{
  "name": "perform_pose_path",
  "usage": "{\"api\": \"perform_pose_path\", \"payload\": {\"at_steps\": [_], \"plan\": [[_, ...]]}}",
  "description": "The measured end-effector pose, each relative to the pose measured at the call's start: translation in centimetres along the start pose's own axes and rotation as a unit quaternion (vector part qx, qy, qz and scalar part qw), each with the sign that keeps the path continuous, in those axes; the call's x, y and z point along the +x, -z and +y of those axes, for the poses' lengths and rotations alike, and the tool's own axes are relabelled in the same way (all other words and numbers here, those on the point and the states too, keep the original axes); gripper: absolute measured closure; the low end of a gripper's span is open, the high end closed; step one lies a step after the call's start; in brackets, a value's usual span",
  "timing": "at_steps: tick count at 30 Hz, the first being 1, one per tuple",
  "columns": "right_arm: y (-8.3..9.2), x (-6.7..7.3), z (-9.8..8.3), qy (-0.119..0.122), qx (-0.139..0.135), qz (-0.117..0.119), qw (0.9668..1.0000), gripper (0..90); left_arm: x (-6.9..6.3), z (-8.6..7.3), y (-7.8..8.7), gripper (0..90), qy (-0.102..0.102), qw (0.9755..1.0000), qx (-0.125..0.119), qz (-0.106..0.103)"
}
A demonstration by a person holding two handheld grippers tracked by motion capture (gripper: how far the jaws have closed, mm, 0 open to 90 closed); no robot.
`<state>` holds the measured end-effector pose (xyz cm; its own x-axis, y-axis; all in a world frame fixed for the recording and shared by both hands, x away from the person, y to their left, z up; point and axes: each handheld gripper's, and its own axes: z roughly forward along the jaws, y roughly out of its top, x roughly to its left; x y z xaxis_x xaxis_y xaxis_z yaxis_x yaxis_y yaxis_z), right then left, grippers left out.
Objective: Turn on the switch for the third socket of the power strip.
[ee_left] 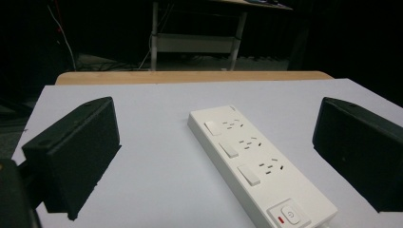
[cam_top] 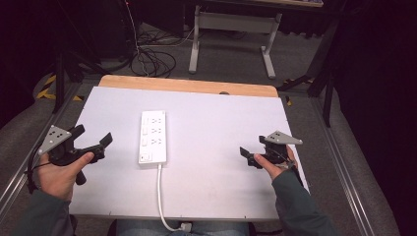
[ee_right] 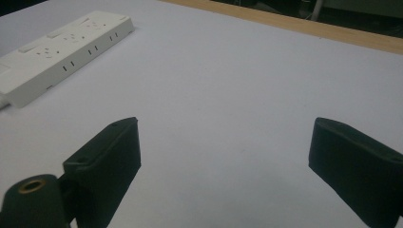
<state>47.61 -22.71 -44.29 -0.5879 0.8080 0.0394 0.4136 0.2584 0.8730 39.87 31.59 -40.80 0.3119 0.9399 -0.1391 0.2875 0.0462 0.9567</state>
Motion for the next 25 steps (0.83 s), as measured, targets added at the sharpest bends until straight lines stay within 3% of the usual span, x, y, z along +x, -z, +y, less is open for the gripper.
{"api": "perform_pose_path", "payload": {"at_steps": [25], "plan": [[-0.19, -0.08, -0.02, 0.001, 0.004, 0.002, 1.0000, 10.7, 0.14, -0.06, -0.24, 2.6, 0.005, 0.9999, 0.006, -0.007]]}}
